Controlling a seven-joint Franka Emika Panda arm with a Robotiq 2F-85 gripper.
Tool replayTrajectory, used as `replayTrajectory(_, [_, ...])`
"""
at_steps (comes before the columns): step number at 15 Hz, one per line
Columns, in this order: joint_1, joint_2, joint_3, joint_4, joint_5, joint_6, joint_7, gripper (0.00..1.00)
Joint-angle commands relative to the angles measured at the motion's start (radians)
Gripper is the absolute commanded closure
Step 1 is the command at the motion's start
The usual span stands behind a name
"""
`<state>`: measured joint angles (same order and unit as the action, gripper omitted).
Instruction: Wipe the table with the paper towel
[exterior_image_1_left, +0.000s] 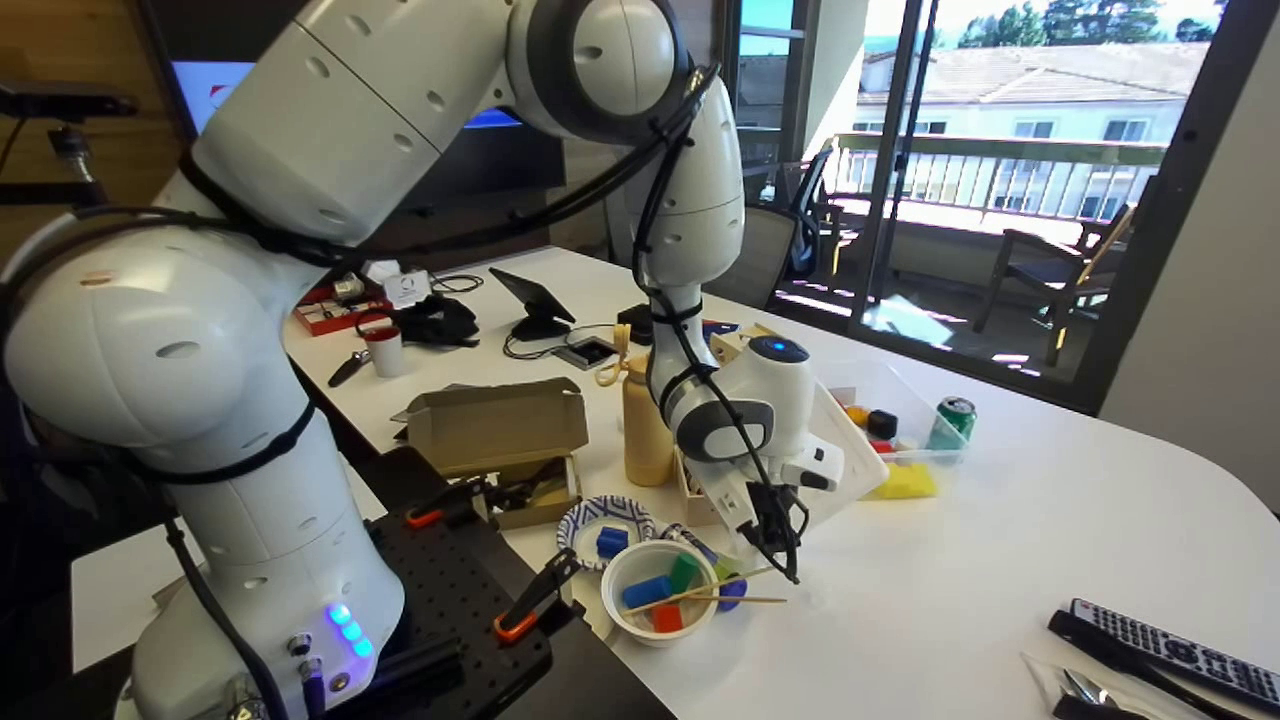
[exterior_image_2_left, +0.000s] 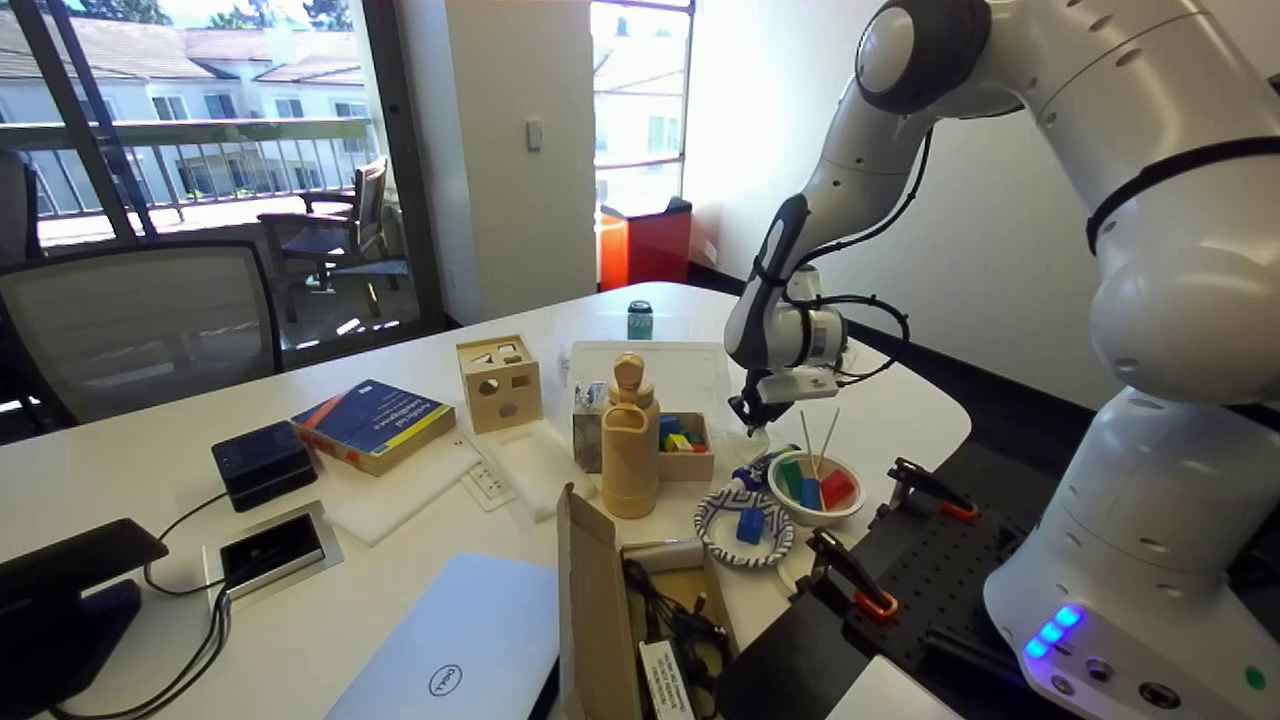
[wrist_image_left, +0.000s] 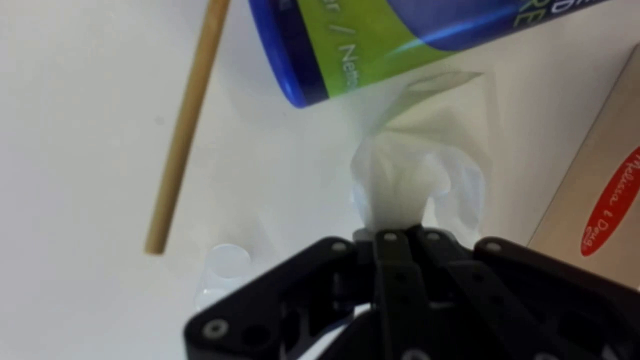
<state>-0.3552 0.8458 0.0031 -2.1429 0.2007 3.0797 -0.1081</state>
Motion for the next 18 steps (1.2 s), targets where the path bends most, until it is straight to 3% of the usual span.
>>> replayTrajectory(1, [-0.070,0.023,0.054,0.024,-0.029,-0.039,0.006,0.99])
replayTrajectory(4, [-0.009,0.026,-0.025,0.019,-0.020,-0.053,0.055,0.99])
replayTrajectory(9, [0.040,0.040,-0.111,0.018,-0.015,0.044,0.110,0.99])
replayTrajectory(16, [-0.077,0.110,0.002,0.119,-0.027,0.027,0.077,0.99])
replayTrajectory(18, [-0.070,0.108,-0.008,0.131,-0.023,-0.012,0.089,0.99])
